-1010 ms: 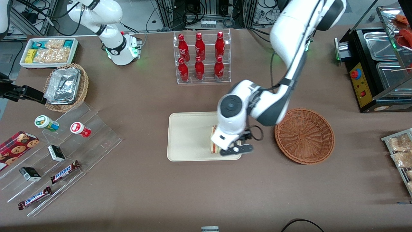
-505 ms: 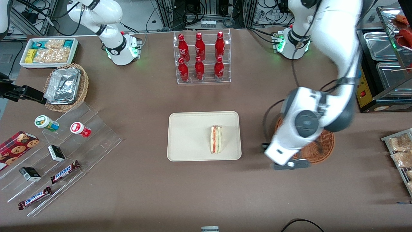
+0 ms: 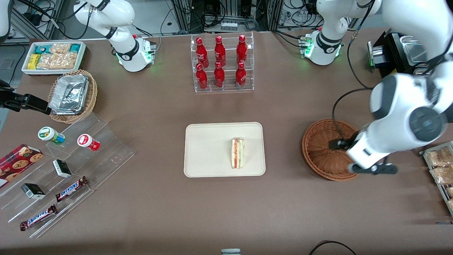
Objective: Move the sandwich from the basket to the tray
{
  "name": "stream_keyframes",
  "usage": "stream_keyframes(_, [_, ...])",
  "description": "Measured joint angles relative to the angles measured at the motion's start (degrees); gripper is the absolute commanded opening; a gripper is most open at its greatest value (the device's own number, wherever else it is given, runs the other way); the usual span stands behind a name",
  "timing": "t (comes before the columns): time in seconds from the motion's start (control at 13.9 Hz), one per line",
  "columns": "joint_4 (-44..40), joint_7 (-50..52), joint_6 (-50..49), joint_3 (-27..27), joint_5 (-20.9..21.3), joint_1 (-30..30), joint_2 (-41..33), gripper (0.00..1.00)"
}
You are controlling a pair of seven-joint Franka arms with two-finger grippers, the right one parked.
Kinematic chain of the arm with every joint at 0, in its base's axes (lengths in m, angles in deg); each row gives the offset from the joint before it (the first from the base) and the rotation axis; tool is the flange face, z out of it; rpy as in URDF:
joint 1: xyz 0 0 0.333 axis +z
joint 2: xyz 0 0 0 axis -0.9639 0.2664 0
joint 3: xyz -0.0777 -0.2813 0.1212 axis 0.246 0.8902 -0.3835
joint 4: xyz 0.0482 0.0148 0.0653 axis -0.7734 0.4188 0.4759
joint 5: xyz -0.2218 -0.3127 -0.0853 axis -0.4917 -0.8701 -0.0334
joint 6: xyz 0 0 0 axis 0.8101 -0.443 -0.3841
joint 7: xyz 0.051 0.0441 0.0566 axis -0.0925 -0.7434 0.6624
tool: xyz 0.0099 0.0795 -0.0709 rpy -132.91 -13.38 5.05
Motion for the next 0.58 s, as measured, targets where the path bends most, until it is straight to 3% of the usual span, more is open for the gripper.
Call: stream_keyframes(0.58, [0.2,-3.0,-12.8,0.0,0.0,2.8,-15.5,1.0])
